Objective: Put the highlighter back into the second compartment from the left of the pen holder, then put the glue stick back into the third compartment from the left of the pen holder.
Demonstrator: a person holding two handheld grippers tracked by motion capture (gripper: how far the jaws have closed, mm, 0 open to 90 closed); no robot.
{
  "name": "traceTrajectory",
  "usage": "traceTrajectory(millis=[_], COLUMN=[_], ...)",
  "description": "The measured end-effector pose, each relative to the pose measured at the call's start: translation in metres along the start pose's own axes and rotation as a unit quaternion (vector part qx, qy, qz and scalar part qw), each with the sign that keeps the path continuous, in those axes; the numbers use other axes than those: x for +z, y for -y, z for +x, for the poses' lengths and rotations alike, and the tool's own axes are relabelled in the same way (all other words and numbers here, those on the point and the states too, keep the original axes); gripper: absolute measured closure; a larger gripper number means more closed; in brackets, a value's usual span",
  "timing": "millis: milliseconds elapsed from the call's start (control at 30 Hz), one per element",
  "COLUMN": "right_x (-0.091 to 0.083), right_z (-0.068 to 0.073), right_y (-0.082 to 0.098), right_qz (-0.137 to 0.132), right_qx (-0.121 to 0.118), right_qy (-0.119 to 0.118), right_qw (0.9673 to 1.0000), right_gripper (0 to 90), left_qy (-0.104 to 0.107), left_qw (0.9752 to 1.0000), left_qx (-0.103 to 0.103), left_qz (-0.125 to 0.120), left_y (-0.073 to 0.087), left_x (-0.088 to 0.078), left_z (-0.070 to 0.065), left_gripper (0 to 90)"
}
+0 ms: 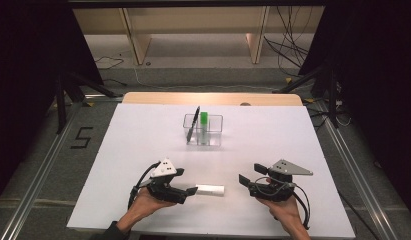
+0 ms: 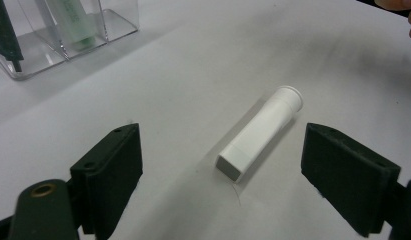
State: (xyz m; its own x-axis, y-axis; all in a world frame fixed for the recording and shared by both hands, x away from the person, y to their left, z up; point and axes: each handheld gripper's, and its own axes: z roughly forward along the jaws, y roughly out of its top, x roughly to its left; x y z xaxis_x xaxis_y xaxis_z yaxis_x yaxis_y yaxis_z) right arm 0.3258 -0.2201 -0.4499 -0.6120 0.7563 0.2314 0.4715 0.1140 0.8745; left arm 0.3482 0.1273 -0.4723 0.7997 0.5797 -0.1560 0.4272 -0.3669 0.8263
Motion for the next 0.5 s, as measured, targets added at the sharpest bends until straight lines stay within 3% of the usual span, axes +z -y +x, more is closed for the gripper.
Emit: traceTrajectory(millis=[500], right_x=[-0.011], right_z=[0.001], right_y=[0.010], right_qz=[0.000], right_qx=[0.004], right_qy=[0.005], right_qw=[1.0000], right_gripper=[25.1], left_qy=[0.002], left_qw=[0.9999], left_qx=[0.009], left_qz=[0.006], left_y=[-0.004], left_x=[0.003], left_z=[-0.002], left_gripper=[16.4])
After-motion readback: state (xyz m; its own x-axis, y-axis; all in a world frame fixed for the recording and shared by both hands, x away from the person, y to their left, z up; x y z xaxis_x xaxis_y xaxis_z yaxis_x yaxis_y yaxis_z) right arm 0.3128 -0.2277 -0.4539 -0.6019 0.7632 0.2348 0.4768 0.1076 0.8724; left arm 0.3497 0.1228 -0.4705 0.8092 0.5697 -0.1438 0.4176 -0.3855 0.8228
